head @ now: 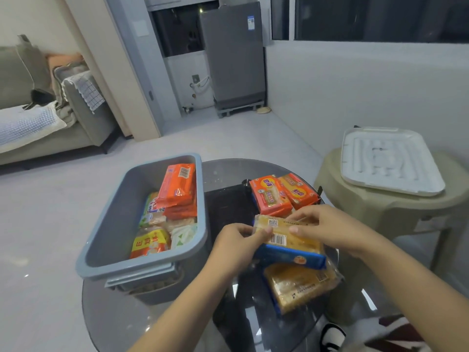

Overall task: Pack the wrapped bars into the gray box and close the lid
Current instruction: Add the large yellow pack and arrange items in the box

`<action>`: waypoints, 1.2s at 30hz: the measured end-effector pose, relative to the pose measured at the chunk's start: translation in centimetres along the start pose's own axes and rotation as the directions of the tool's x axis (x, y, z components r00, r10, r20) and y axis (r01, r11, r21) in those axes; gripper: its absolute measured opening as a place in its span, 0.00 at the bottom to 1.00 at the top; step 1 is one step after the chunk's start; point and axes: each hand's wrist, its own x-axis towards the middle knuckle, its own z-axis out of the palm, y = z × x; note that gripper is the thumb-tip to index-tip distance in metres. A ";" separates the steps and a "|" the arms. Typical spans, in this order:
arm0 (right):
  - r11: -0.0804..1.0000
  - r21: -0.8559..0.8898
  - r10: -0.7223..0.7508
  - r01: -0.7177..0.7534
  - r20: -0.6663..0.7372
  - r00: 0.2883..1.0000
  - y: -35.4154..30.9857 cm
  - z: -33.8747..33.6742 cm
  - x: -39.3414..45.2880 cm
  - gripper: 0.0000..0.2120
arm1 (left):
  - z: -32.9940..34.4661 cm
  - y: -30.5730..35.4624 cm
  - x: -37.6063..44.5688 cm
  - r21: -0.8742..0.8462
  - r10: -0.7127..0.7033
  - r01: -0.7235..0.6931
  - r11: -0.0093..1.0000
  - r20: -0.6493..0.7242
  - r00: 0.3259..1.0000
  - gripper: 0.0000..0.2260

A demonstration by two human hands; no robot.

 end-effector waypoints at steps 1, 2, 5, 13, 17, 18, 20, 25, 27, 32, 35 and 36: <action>1.000 0.030 -0.008 0.008 -0.019 1.000 -0.1 -0.3 -0.4 0.07 | 0.1 0.0 -0.4 0.003 0.004 -0.004 1.000 0.009 1.000 0.15; 0.999 0.044 -0.016 0.018 -0.040 0.999 0.0 -0.6 -0.7 0.07 | 0.3 0.0 -0.9 0.007 0.003 -0.003 1.000 0.019 1.000 0.15; 0.999 0.030 -0.033 0.034 -0.051 0.998 0.3 -1.3 -1.7 0.08 | 1.2 -0.2 -2.2 0.056 -0.001 0.000 0.998 0.015 1.000 0.14; 0.997 -0.049 -0.056 0.055 -0.034 0.998 2.5 -0.1 -3.2 0.11 | 3.7 -2.0 -4.7 -0.046 -0.056 0.055 0.997 -0.018 0.998 0.16; 0.996 -0.036 -0.088 0.086 -0.073 0.993 2.4 0.5 -2.7 0.11 | 4.0 -2.0 -4.9 -0.019 -0.056 0.055 0.998 -0.072 0.996 0.16; 0.996 -0.045 -0.082 0.079 -0.078 0.994 2.3 0.7 -2.6 0.12 | 3.9 -2.1 -5.0 -0.005 -0.069 0.069 0.998 -0.068 0.995 0.16; 0.996 -0.077 -0.050 0.044 -0.090 0.995 2.4 0.9 -2.2 0.15 | 3.7 -2.3 -5.0 0.027 -0.108 0.109 0.994 -0.039 0.993 0.16; 0.969 -0.152 0.190 -0.193 -0.036 0.981 2.6 0.5 -2.6 0.22 | 3.8 -2.8 -5.5 -0.204 -0.274 0.283 0.937 0.073 0.959 0.23; 0.958 -0.129 0.259 -0.256 0.006 0.966 2.7 0.4 -2.7 0.23 | 4.2 -2.9 -5.5 -0.274 -0.311 0.338 0.900 0.138 0.940 0.24; 0.961 -0.015 0.275 -0.275 0.010 0.961 3.1 1.0 -2.9 0.22 | 5.0 -1.9 -5.6 -0.331 -0.308 0.344 0.879 0.155 0.938 0.14; 0.960 0.124 0.251 -0.250 0.002 0.968 3.5 1.1 -3.6 0.13 | 5.4 -1.4 -5.8 -0.405 -0.283 0.311 0.860 0.128 0.950 0.13; 0.957 0.158 0.246 -0.243 -0.001 0.969 3.5 1.0 -3.9 0.12 | 5.4 -1.3 -5.9 -0.440 -0.269 0.296 0.848 0.124 0.955 0.13</action>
